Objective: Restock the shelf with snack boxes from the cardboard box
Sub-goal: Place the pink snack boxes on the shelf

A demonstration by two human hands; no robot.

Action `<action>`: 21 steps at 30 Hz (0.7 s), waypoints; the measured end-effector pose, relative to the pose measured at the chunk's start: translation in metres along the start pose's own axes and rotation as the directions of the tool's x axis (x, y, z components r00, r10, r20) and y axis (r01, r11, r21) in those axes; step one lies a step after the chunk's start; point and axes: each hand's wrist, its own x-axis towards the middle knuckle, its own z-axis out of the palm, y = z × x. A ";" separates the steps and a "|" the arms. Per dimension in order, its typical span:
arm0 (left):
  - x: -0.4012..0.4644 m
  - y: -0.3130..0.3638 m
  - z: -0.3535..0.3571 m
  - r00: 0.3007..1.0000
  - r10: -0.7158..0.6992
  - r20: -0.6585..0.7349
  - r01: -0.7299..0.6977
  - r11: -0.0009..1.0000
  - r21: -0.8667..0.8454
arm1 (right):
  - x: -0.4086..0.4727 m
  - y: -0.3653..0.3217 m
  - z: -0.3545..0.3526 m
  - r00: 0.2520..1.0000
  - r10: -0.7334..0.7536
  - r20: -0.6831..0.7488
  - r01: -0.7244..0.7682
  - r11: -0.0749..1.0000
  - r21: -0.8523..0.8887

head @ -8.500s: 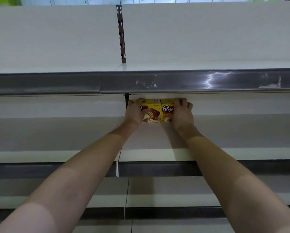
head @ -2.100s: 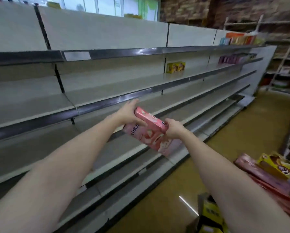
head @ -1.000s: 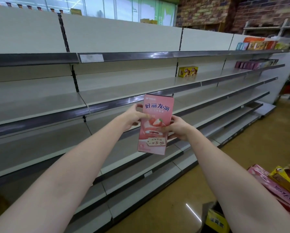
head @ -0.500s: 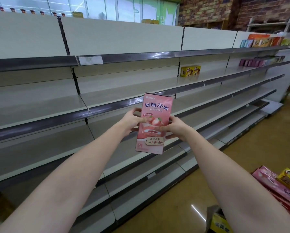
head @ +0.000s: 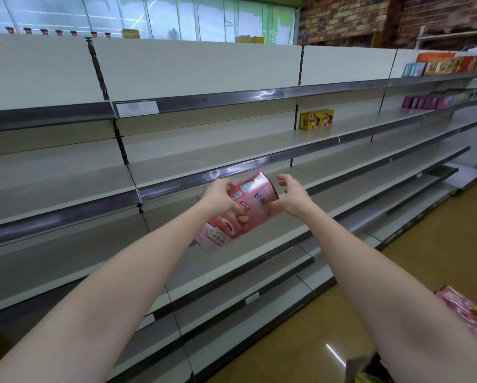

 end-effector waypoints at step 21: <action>0.077 0.020 -0.032 0.962 0.248 -0.117 -0.158 0.851 0.501 | 0.105 -0.002 -0.002 0.951 -0.302 -0.065 0.298 0.952 -0.073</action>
